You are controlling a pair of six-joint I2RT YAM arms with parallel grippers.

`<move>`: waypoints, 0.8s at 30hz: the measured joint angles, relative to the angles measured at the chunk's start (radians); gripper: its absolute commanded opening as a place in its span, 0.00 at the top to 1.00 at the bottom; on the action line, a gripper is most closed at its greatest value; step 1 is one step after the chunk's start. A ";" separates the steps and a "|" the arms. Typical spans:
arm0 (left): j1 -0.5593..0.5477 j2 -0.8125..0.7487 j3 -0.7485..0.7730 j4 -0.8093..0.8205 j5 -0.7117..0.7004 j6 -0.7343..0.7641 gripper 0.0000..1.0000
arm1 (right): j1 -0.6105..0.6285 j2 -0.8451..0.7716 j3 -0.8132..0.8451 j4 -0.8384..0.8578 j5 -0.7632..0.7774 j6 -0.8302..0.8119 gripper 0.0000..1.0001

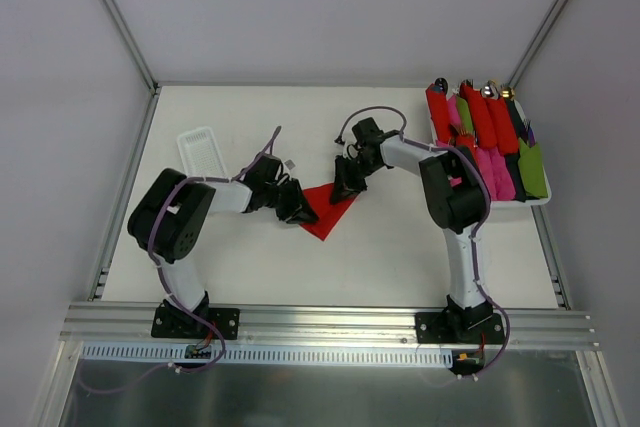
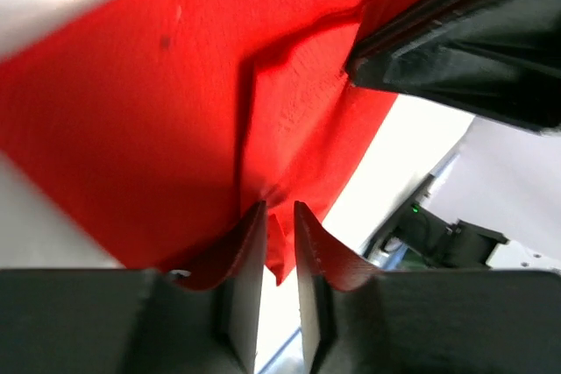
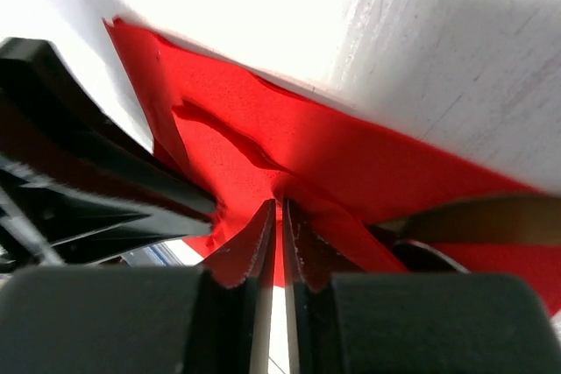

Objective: Place the utensils on the paper napkin and roll it up

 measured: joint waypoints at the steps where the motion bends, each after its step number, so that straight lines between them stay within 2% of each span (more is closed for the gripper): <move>1: 0.000 -0.019 -0.011 0.005 -0.008 0.005 0.77 | 0.000 0.003 0.006 -0.008 0.002 -0.003 0.90; 11: 0.001 -0.183 -0.080 0.129 0.009 -0.041 0.75 | 0.005 0.017 0.039 -0.048 0.014 -0.014 0.91; 18: -0.007 -0.180 -0.092 0.207 0.031 -0.100 0.77 | 0.006 0.026 0.056 -0.069 0.016 -0.017 0.91; 24: -0.014 -0.103 -0.112 0.228 0.030 -0.126 0.82 | 0.006 0.029 0.063 -0.077 0.016 -0.037 0.92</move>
